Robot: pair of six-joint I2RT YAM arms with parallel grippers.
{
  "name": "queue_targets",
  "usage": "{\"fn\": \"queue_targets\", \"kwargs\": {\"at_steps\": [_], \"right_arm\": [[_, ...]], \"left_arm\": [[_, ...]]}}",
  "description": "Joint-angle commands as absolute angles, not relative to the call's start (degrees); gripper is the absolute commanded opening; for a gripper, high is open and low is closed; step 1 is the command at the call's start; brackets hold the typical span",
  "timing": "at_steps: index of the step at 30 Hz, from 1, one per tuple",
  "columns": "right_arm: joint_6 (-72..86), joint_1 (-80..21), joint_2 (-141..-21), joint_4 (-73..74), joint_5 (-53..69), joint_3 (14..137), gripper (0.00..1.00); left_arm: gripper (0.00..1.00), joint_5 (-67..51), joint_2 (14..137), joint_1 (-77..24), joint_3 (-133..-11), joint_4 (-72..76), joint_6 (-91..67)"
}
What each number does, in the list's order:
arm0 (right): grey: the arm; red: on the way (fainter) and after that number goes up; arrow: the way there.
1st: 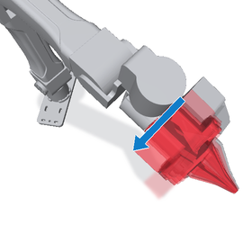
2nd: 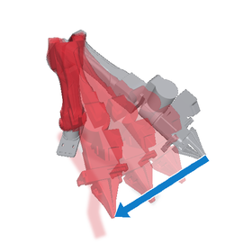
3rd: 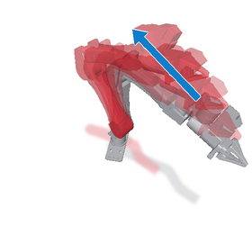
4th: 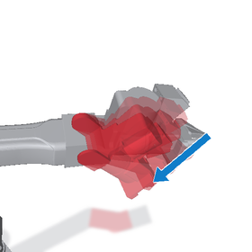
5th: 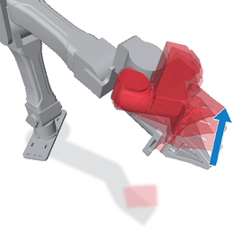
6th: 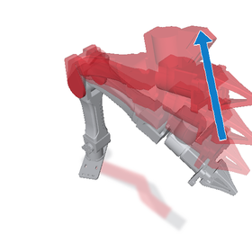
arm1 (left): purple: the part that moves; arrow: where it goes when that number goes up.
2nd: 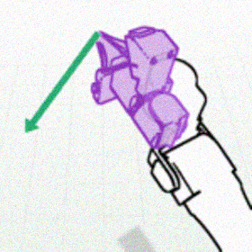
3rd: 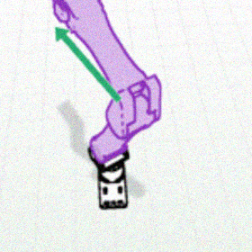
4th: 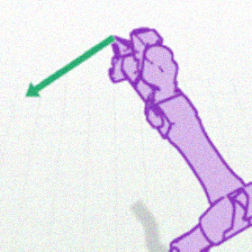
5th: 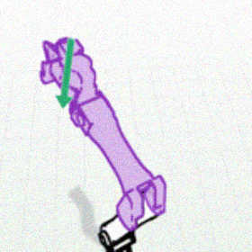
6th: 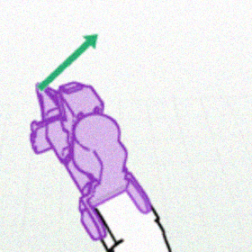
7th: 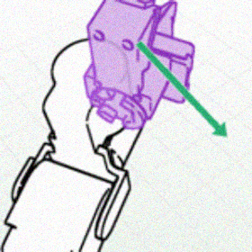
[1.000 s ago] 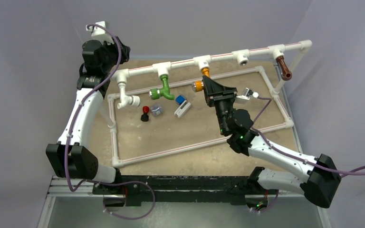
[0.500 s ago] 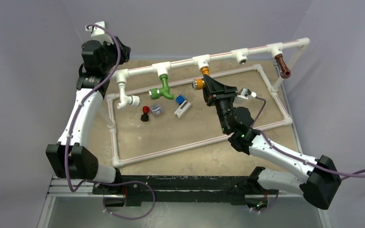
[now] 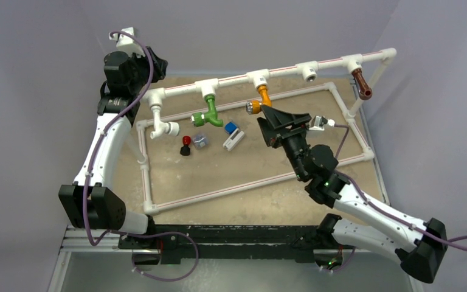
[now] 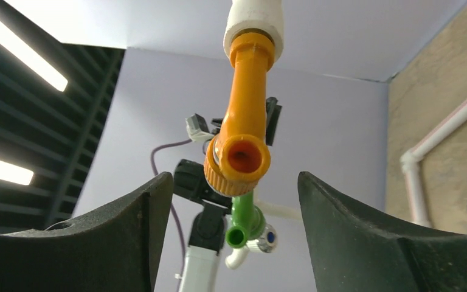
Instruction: Install the water faucets
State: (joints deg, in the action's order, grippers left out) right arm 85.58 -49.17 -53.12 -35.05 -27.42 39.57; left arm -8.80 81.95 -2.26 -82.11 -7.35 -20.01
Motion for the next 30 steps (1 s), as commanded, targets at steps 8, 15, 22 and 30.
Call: {"fn": "queue_targets", "kwargs": {"at_steps": [8, 15, 22, 30], "right_arm": [[55.49, -49.30, -40.79, -12.39, -31.38, 45.45, 0.74], [25.18, -49.31, -40.43, -4.69, -26.71, 53.46, 0.74], [-7.63, -49.31, -42.12, -1.96, -19.37, 58.00, 0.78], [-37.82, -49.28, -45.00, 1.50, -13.02, 60.68, 0.81]], "left_arm": [[0.40, -10.72, 85.86, -1.32, -77.34, -16.52, -20.48], [0.40, -11.10, 86.03, -1.36, -77.51, -16.65, -20.48], [0.40, -11.34, 86.20, -1.33, -77.52, -16.70, -20.57], [0.40, -11.26, 86.40, -1.34, -77.61, -16.96, -20.48]]}}
